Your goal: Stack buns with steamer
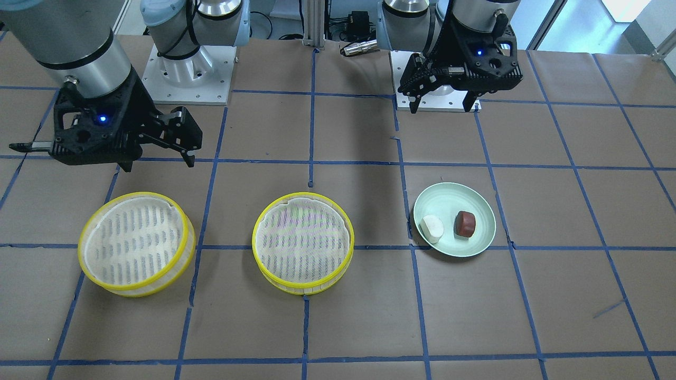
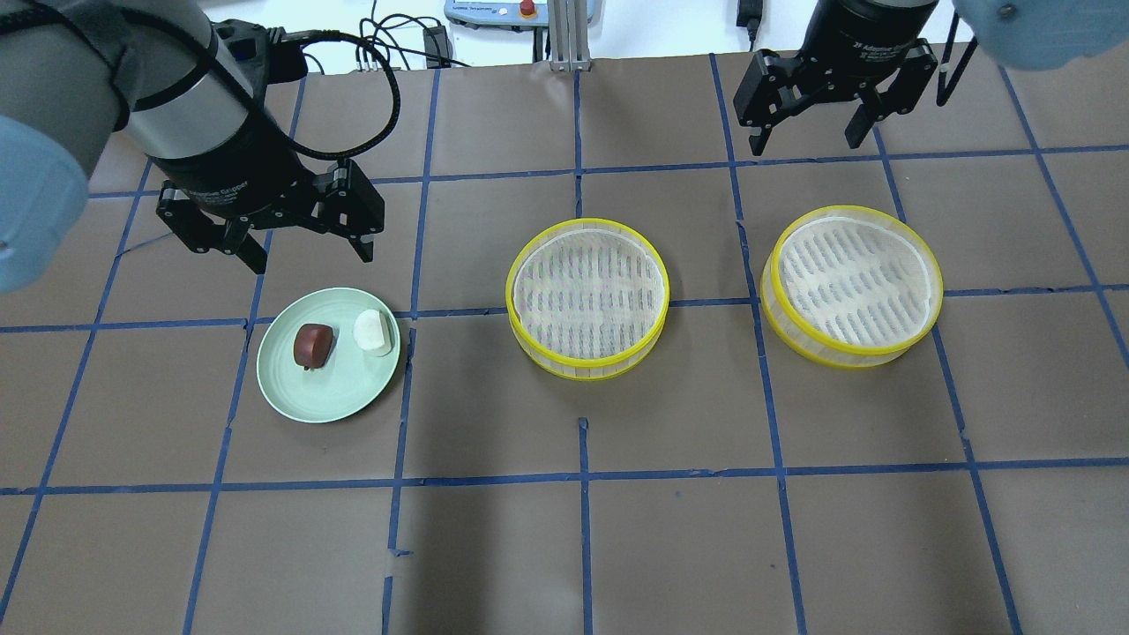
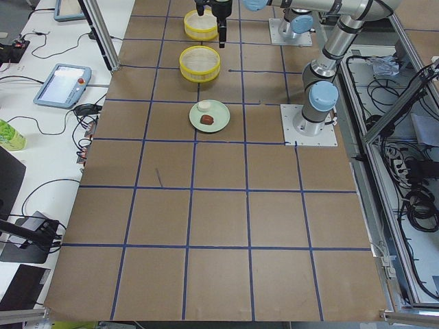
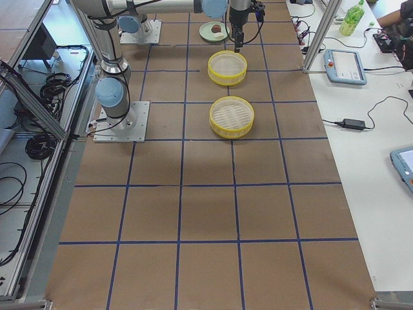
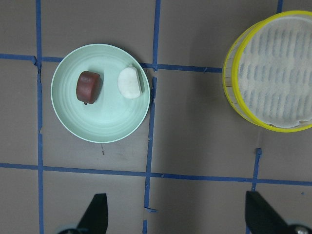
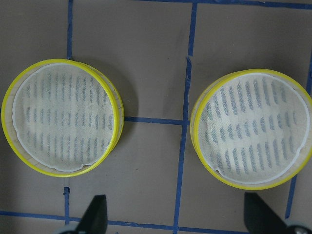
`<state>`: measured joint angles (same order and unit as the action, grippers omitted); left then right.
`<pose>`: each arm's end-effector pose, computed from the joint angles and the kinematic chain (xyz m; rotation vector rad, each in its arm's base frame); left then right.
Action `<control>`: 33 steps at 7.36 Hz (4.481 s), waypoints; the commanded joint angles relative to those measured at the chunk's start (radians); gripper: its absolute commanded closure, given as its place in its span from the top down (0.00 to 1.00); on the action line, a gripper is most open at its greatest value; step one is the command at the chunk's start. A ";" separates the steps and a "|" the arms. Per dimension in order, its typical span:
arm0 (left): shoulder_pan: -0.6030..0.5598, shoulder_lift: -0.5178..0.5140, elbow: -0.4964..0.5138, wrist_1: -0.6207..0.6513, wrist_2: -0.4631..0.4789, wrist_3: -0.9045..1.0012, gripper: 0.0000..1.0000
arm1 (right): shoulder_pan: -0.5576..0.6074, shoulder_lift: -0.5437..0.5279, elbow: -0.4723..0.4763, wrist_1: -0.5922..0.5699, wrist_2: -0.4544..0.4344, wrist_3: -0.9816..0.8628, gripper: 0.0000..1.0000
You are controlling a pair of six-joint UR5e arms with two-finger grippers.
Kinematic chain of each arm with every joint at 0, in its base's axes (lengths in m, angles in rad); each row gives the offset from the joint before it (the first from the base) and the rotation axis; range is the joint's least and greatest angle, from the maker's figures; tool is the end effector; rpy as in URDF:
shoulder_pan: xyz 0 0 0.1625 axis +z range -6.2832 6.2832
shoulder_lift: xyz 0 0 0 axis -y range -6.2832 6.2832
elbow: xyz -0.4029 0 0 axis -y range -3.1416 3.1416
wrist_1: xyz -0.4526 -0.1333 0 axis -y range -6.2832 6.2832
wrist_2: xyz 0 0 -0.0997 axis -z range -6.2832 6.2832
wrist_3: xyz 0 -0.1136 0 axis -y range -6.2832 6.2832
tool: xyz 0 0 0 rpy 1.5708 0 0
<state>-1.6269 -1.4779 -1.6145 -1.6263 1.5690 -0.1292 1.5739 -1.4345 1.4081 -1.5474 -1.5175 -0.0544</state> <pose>-0.1621 -0.5054 0.4717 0.1148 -3.1383 -0.0101 0.1412 -0.6068 0.4605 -0.0889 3.0871 -0.0068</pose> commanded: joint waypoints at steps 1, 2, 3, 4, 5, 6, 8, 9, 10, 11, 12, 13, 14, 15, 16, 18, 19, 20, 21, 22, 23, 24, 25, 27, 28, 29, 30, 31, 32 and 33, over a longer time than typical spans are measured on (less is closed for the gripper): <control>0.001 -0.001 -0.001 -0.001 0.000 0.006 1.00 | -0.031 -0.020 0.006 0.026 -0.007 0.008 1.00; 0.005 -0.010 -0.004 0.000 -0.004 0.005 1.00 | -0.026 -0.021 0.009 0.032 -0.009 0.010 1.00; 0.005 -0.022 -0.013 0.049 -0.006 0.003 1.00 | -0.017 -0.024 0.009 0.035 -0.007 0.011 1.00; 0.016 -0.051 -0.074 0.127 -0.004 0.003 1.00 | -0.017 -0.021 0.011 0.035 -0.004 0.011 1.00; 0.065 -0.106 -0.149 0.255 -0.003 0.005 1.00 | -0.015 -0.021 0.015 0.030 0.003 0.011 1.00; 0.106 -0.167 -0.215 0.329 0.000 0.006 1.00 | -0.015 -0.021 0.026 0.033 0.008 0.010 1.00; 0.136 -0.293 -0.283 0.483 0.079 0.003 1.00 | -0.017 -0.021 0.032 0.024 0.007 0.008 1.00; 0.136 -0.355 -0.298 0.544 0.082 -0.001 1.00 | -0.017 -0.023 0.040 0.026 0.005 0.008 1.00; 0.136 -0.375 -0.314 0.548 0.071 -0.001 0.99 | -0.015 -0.014 0.049 -0.008 -0.003 -0.001 1.00; 0.136 -0.399 -0.323 0.557 0.048 0.002 0.95 | -0.015 -0.012 0.081 -0.040 0.008 0.004 1.00; 0.134 -0.412 -0.324 0.581 0.042 0.002 0.88 | -0.012 -0.026 0.092 -0.075 0.032 0.008 1.00; 0.134 -0.421 -0.324 0.595 0.040 0.002 0.73 | -0.012 -0.026 0.110 -0.059 0.036 0.011 1.00; 0.134 -0.418 -0.323 0.597 0.045 0.005 0.47 | -0.014 -0.027 0.124 -0.087 0.027 0.060 1.00; 0.134 -0.421 -0.324 0.597 0.042 0.005 0.23 | -0.012 -0.014 0.126 -0.234 -0.028 0.095 1.00; 0.134 -0.421 -0.324 0.597 0.042 0.005 0.12 | -0.011 -0.012 0.129 -0.240 -0.058 0.094 1.00; 0.134 -0.412 -0.314 0.618 0.043 0.019 0.07 | -0.018 -0.016 0.095 -0.105 -0.058 0.085 1.00; 0.134 -0.394 -0.297 0.626 0.043 0.014 0.07 | -0.038 -0.018 0.100 -0.099 -0.058 0.079 1.00; 0.113 -0.383 -0.256 0.606 0.042 -0.004 0.07 | -0.032 -0.017 0.103 -0.109 -0.046 0.082 1.00; 0.075 -0.378 -0.240 0.605 -0.015 -0.085 0.07 | -0.028 -0.008 0.120 -0.129 -0.044 0.088 1.00; 0.012 -0.378 -0.237 0.624 -0.061 -0.210 0.08 | -0.026 -0.010 0.146 -0.132 -0.046 0.094 1.00; -0.081 -0.393 -0.219 0.661 -0.082 -0.257 0.08 | -0.029 -0.009 0.158 -0.135 -0.047 0.087 1.00; -0.159 -0.401 -0.197 0.695 -0.131 -0.310 0.09 | -0.034 -0.012 0.157 -0.137 -0.046 0.079 1.00; -0.184 -0.406 -0.191 0.726 -0.217 -0.398 0.09 | -0.037 -0.020 0.157 -0.146 -0.046 0.071 1.00; -0.185 -0.403 -0.203 0.735 -0.285 -0.409 0.99 | -0.041 -0.014 0.160 -0.247 -0.055 0.070 1.00; -0.183 -0.400 -0.203 0.726 -0.276 -0.409 1.00 | -0.038 -0.009 0.189 -0.250 -0.047 0.067 1.00; -0.179 -0.383 -0.205 0.721 -0.246 -0.403 1.00 | -0.043 -0.006 0.192 -0.250 -0.053 0.056 1.00; -0.177 -0.372 -0.203 0.717 -0.134 -0.400 1.00 | -0.043 -0.004 0.196 -0.237 -0.058 0.053 1.00; -0.168 -0.363 -0.196 0.662 -0.041 -0.379 1.00 | -0.051 0.005 0.190 -0.246 -0.056 0.048 1.00; -0.166 -0.375 -0.206 0.651 -0.049 -0.365 1.00 | -0.067 0.005 0.192 -0.244 -0.053 0.039 1.00; -0.166 -0.381 -0.190 0.652 -0.043 -0.357 1.00 | -0.101 0.009 0.196 -0.237 -0.050 0.000 1.00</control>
<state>-1.7951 -1.8520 -1.8139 -0.9642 1.5079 -0.4999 1.5054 -1.4298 1.6010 -1.7899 -1.5712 -0.0207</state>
